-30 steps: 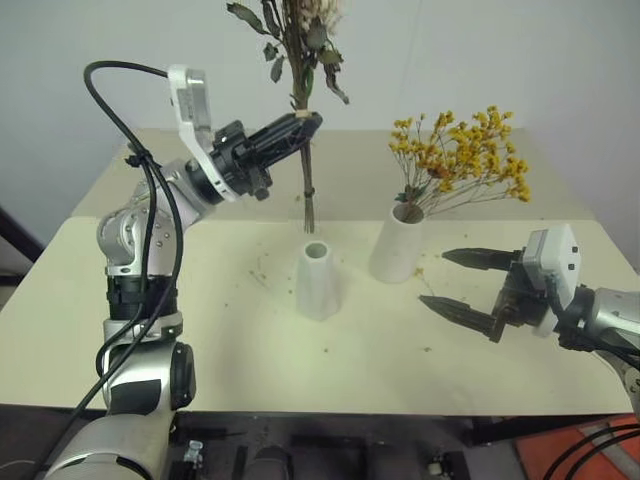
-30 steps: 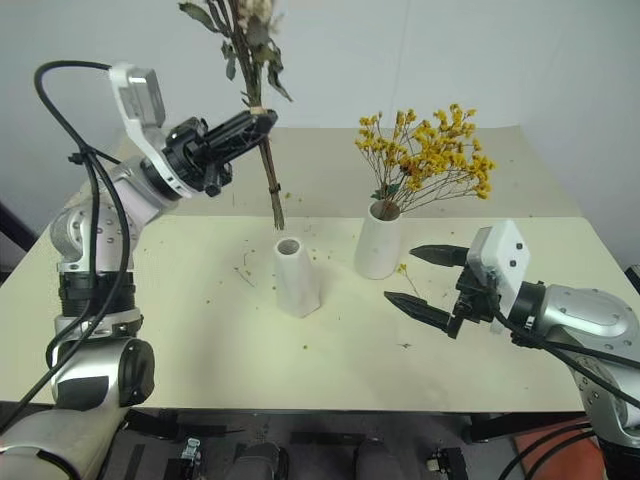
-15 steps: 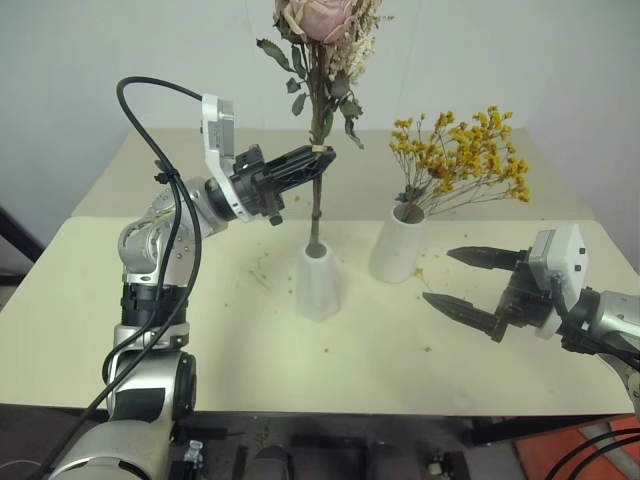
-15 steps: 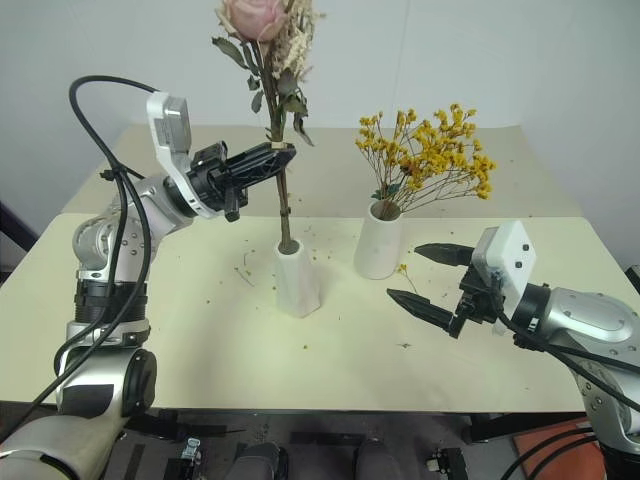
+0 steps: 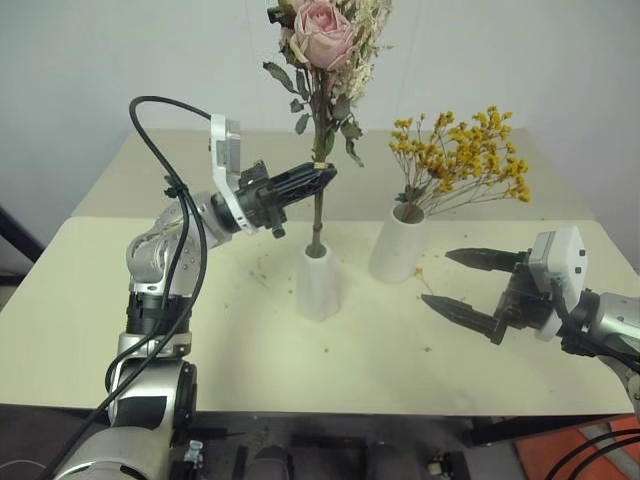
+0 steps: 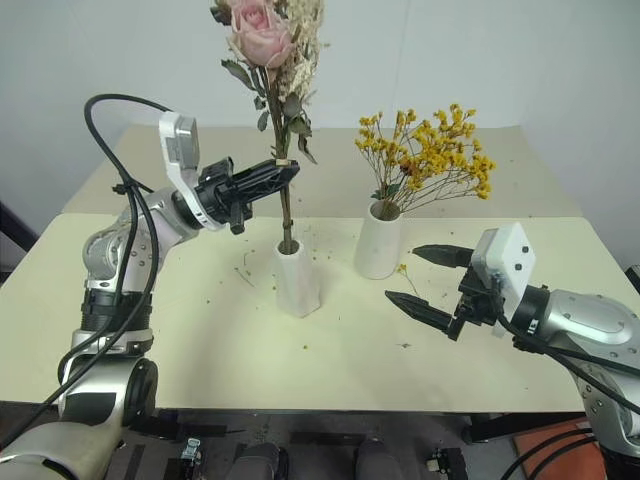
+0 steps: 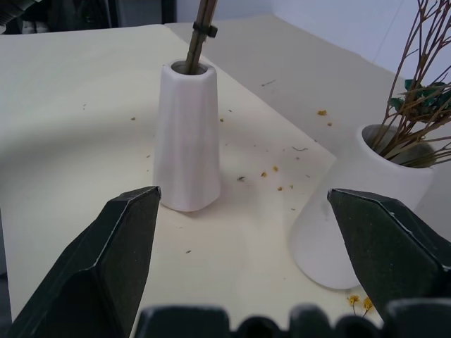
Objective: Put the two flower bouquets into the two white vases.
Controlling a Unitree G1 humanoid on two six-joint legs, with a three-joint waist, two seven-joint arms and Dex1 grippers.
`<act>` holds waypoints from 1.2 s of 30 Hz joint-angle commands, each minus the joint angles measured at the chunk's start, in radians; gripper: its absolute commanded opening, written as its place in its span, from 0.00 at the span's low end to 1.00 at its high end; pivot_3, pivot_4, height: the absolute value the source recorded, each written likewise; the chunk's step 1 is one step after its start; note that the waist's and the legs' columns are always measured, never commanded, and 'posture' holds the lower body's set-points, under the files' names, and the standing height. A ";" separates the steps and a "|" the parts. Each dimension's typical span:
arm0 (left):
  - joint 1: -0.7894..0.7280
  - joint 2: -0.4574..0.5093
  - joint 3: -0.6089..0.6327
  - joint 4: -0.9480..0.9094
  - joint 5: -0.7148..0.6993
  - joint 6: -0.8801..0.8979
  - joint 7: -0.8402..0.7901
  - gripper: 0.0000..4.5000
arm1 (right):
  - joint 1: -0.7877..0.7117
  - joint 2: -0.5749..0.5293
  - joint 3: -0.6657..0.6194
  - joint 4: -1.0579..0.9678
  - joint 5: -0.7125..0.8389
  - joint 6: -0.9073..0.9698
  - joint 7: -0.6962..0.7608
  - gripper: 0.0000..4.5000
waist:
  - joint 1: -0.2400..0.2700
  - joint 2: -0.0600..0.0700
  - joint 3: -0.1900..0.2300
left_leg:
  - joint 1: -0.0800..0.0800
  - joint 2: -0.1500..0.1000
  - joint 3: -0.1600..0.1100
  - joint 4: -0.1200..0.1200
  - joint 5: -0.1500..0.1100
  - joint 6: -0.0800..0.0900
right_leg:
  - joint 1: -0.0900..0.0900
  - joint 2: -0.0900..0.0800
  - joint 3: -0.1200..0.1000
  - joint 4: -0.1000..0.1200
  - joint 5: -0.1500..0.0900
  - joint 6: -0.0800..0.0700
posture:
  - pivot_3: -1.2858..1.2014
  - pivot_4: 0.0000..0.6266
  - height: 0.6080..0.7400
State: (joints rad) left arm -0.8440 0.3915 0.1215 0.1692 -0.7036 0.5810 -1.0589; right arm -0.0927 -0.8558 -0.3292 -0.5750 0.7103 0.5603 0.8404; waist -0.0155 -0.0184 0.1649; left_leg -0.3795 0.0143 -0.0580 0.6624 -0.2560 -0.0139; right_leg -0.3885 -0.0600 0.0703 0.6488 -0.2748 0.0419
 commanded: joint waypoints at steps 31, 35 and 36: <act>0.213 0.078 0.016 -0.238 -0.039 0.039 0.048 0.65 | -0.008 0.000 -0.028 -0.016 0.008 -0.025 0.003 1.00 | 0.001 0.000 0.000 | 0.001 0.000 0.000 0.000 0.000 0.000 | 0.000 0.000 0.000 0.000 0.000 0.000 | 0.52 0.24 1.00; 0.221 0.084 0.018 -0.248 -0.041 0.037 0.061 0.92 | -0.019 0.000 -0.018 -0.007 0.004 -0.027 0.006 1.00 | 0.001 0.000 0.000 | 0.001 0.000 0.000 0.000 0.000 0.000 | 0.000 0.000 0.000 0.000 0.000 0.000 | 0.52 0.24 1.00; 0.222 0.086 0.019 -0.249 -0.040 0.035 0.062 0.99 | -0.024 0.001 -0.015 -0.004 0.003 -0.028 0.007 1.00 | 0.001 0.000 0.000 | 0.001 0.000 0.000 0.000 0.000 0.000 | 0.000 0.000 0.000 0.000 0.000 0.000 | 0.52 0.24 1.00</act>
State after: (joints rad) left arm -0.6197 0.4670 0.1196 -0.0370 -0.7269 0.6199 -0.9986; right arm -0.1003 -0.8557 -0.3282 -0.5692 0.7094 0.5601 0.8449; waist -0.0147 -0.0184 0.1650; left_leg -0.3789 0.0145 -0.0580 0.6623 -0.2560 -0.0139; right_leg -0.3880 -0.0601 0.0705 0.6487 -0.2748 0.0419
